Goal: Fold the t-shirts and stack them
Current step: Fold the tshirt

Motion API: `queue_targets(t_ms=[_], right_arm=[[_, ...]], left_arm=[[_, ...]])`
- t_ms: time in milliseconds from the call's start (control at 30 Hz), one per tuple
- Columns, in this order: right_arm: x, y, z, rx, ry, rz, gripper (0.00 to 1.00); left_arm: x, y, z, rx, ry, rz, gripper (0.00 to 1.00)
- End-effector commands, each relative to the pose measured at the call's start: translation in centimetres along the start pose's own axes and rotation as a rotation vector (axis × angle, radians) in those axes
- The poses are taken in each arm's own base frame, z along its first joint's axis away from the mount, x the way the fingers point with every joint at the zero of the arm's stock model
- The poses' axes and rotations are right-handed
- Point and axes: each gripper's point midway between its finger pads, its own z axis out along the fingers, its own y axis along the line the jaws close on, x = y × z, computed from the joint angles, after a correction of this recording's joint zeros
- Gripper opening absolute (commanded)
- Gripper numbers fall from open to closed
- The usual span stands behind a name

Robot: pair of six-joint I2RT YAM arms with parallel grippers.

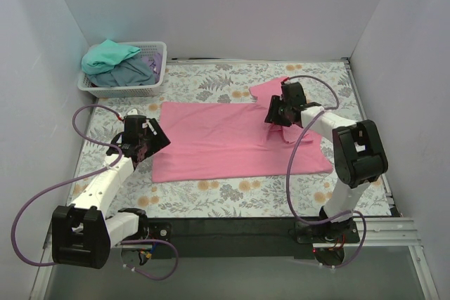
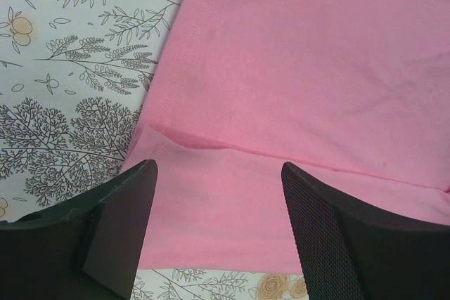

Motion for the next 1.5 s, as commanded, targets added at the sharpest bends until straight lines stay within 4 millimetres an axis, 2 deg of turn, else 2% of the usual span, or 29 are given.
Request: queue_targets(t_ms=[0,67,100,133,200,233,300,333,367,433,467,533,600,800,1167,1367,1467], right_arm=[[-3.2,1.4,0.4,-0.002,-0.050,-0.138,0.52],[-3.2,2.1,1.3,-0.013,-0.028,-0.205,0.52],[-4.4,3.1,1.1,-0.026,-0.047,-0.227,0.52],[-3.5,3.1,1.3,-0.016,-0.003,-0.267,0.52],[-3.6,3.4,0.8,-0.005,0.005,-0.307,0.52],[-3.5,3.4,-0.2,0.010,0.011,-0.323,0.52],[-3.6,2.0,-1.3,0.074,-0.008,-0.350,0.51],[-4.4,1.9,-2.8,0.087,-0.043,-0.365,0.51],[-3.4,0.4,-3.3,0.141,-0.026,-0.381,0.51],[-3.4,-0.4,-5.3,0.169,-0.048,-0.421,0.49],[-2.4,-1.4,-5.7,0.193,-0.024,-0.432,0.49],[-1.7,-1.9,-6.7,0.197,-0.021,-0.455,0.49],[-0.1,-2.8,-6.8,0.205,0.017,-0.479,0.49],[2.0,-5.4,-6.7,0.279,0.072,-0.500,0.43],[4.1,-6.1,-5.3,0.275,0.149,-0.494,0.40],[4.5,-6.7,-4.9,0.299,0.166,-0.497,0.40],[4.4,-6.9,-4.8,0.313,0.167,-0.499,0.32]], left_arm=[[-0.6,-0.7,-0.2,0.029,-0.019,0.018,0.71],[-0.6,-0.7,-0.2,0.028,-0.018,0.021,0.71],[-0.5,-0.6,-0.2,0.027,-0.017,0.020,0.71],[-0.4,-0.6,-0.1,0.026,-0.014,0.019,0.71],[-0.4,-0.6,-0.1,0.029,-0.012,0.021,0.71],[-0.3,-0.6,0.0,0.028,-0.010,0.021,0.71],[-0.3,-0.6,-0.1,0.028,-0.010,0.023,0.72],[-0.4,-0.7,-0.1,0.030,-0.013,0.021,0.72],[-0.4,-0.7,-0.1,0.031,-0.012,0.020,0.72],[-0.4,-0.7,-0.2,0.034,-0.013,0.020,0.72],[-0.5,-0.7,-0.2,0.035,-0.014,0.019,0.72],[-0.4,-0.8,-0.2,0.039,-0.012,0.020,0.72],[-0.4,-0.9,-0.2,0.041,-0.012,0.020,0.72],[-0.4,-0.8,-0.2,0.042,-0.014,0.021,0.72],[-0.3,-0.8,-0.1,0.041,-0.007,0.024,0.73],[-0.3,-0.9,-0.1,0.043,-0.005,0.025,0.73],[-0.2,-0.8,-0.1,0.041,-0.001,0.025,0.73]])
